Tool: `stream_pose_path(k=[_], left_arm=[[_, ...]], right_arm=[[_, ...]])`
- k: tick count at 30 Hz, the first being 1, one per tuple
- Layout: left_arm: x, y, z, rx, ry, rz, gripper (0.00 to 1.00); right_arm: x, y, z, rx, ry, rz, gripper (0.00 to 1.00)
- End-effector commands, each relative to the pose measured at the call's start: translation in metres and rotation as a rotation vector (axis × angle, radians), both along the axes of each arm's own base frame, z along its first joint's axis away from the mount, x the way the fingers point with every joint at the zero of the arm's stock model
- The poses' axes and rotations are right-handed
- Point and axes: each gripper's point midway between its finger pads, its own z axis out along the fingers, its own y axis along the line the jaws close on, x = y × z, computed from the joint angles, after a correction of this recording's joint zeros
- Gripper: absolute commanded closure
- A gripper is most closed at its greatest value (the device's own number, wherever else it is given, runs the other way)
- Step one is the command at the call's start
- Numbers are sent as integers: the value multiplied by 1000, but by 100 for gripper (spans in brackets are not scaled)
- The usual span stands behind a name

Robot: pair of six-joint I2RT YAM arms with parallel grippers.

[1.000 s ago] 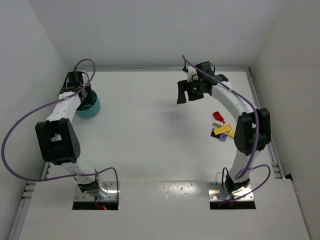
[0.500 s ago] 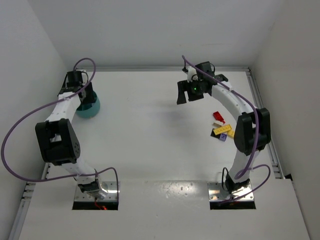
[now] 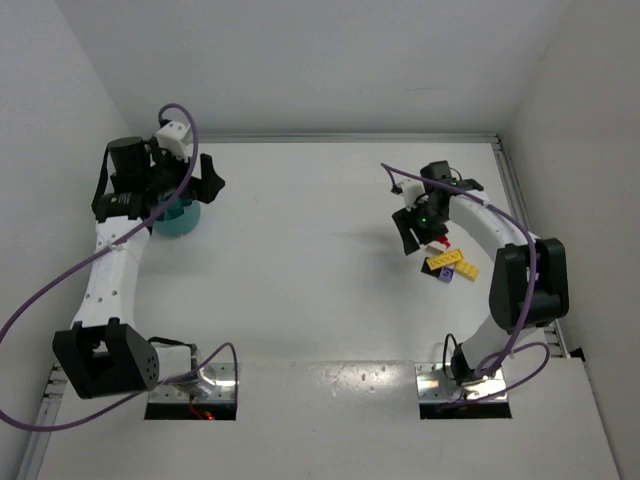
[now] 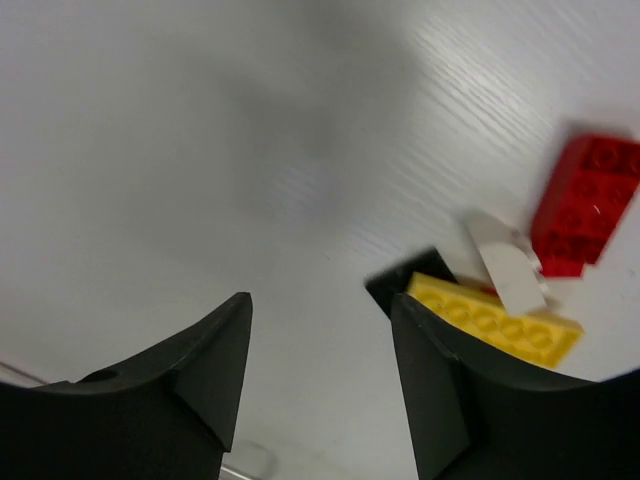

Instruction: Sort the legos into containers by color

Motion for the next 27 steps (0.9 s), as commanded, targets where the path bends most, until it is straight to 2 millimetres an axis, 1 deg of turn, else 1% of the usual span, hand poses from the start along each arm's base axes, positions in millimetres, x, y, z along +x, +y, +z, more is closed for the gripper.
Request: stream_pose_path(k=[1, 2, 3, 4, 5, 6, 7, 8, 9, 11, 12, 13, 14, 15, 16, 18, 19, 21, 22, 23, 27], left_arm=[[-3, -22, -14, -35, 68, -65, 0], [-6, -38, -18, -19, 81, -91, 0], [-5, -42, -19, 9, 78, -90, 0], [-3, -40, -28, 56, 89, -52, 0], [-7, -53, -34, 66, 84, -78, 0], [-10, -58, -31, 93, 52, -99, 0], [-13, -65, -35, 110, 52, -129, 0], [-15, -70, -33, 127, 33, -146, 0], [-20, -82, -37, 128, 40, -180, 0], [-19, -88, -36, 140, 18, -179, 0], [-21, -95, -39, 140, 16, -199, 0], [-21, -95, -39, 140, 16, -199, 0], [-24, -99, -37, 139, 5, -210, 0], [-23, -98, -37, 143, 5, -202, 0], [-24, -100, -32, 146, -14, -202, 0], [-24, -98, -37, 151, -5, -194, 0], [-25, -101, -37, 151, -6, -203, 0], [-24, -98, -37, 160, -5, -186, 0], [-25, -102, -37, 160, -6, -196, 0], [-24, -100, -37, 165, -6, -187, 0], [-24, -100, -38, 175, -7, -175, 0]], right_arm=[[-7, -44, 20, -133, -52, 46, 42], [-17, -56, 23, -153, -29, 18, 42], [-19, -66, 26, -193, -34, 4, 42], [-24, -73, 27, -211, -28, 2, 42], [-30, -79, 25, -228, -22, 1, 42], [-31, -89, 30, -267, -57, 19, 38], [-40, -95, 25, -276, -41, 31, 37], [-43, -99, 24, -283, -41, 44, 37], [-45, -102, 23, -275, -43, 66, 35], [-51, -103, 20, -255, -21, 72, 35], [-54, -103, 17, -244, 1, 78, 35], [-57, -104, 11, -248, 18, 98, 35], [-64, -106, 6, -239, 38, 103, 35], [-68, -108, -2, -235, 45, 124, 34], [-71, -104, -5, -210, 52, 144, 34], [-78, -103, -17, -187, 85, 150, 34], [-78, -101, -19, -177, 95, 162, 34], [-76, -101, -29, -175, 116, 164, 34], [-77, -101, -32, -173, 128, 165, 34], [-81, -103, -36, -170, 147, 158, 34], [-73, -104, -42, -174, 130, 165, 34]])
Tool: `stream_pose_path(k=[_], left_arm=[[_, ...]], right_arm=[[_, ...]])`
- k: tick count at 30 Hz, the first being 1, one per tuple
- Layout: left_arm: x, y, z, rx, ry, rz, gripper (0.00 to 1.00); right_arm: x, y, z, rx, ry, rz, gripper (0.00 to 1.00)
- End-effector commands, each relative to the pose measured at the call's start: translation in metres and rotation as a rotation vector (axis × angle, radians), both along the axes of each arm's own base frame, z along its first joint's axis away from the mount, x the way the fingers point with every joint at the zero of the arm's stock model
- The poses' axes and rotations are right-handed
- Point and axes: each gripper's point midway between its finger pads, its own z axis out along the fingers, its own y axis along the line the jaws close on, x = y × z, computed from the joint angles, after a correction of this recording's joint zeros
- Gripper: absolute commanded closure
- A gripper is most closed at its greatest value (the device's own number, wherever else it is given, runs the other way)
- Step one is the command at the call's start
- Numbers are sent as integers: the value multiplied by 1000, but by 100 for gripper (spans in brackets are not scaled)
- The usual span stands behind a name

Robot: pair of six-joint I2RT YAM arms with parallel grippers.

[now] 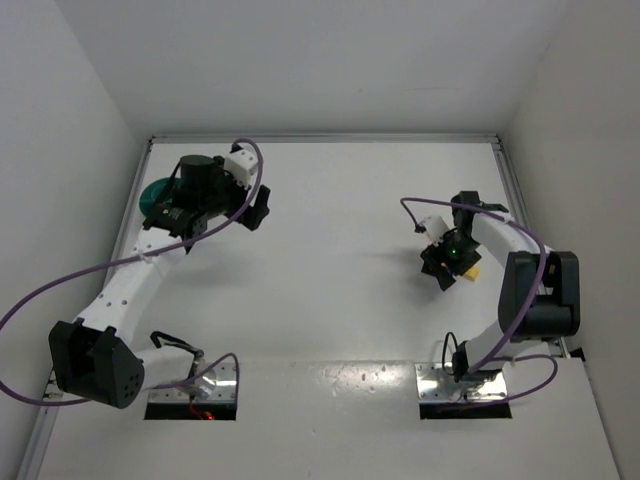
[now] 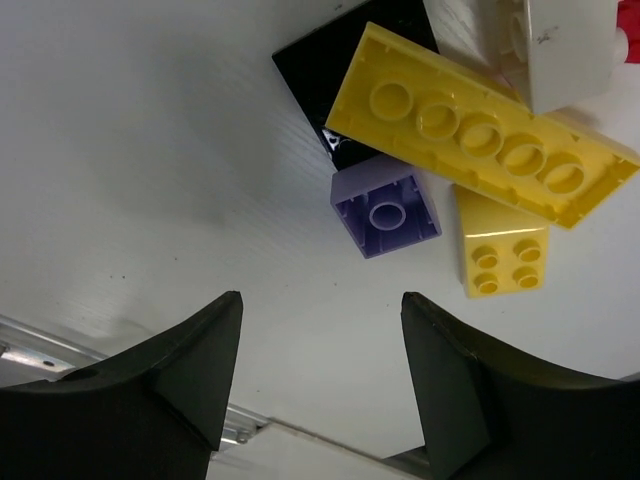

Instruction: Sort the legos into containers by color

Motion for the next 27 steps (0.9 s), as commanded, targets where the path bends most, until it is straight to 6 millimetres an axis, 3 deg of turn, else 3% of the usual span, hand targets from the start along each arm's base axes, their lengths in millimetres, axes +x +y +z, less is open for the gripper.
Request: stream_pose_path(k=[1, 10, 27], left_arm=[[3, 1, 15, 3, -65, 9, 0], [2, 0, 18, 21, -82, 14, 0], [4, -1, 16, 29, -84, 21, 0]], right_arm=[[15, 1, -4, 20, -49, 27, 34], [32, -5, -11, -12, -66, 15, 34], [43, -1, -25, -20, -65, 23, 35]])
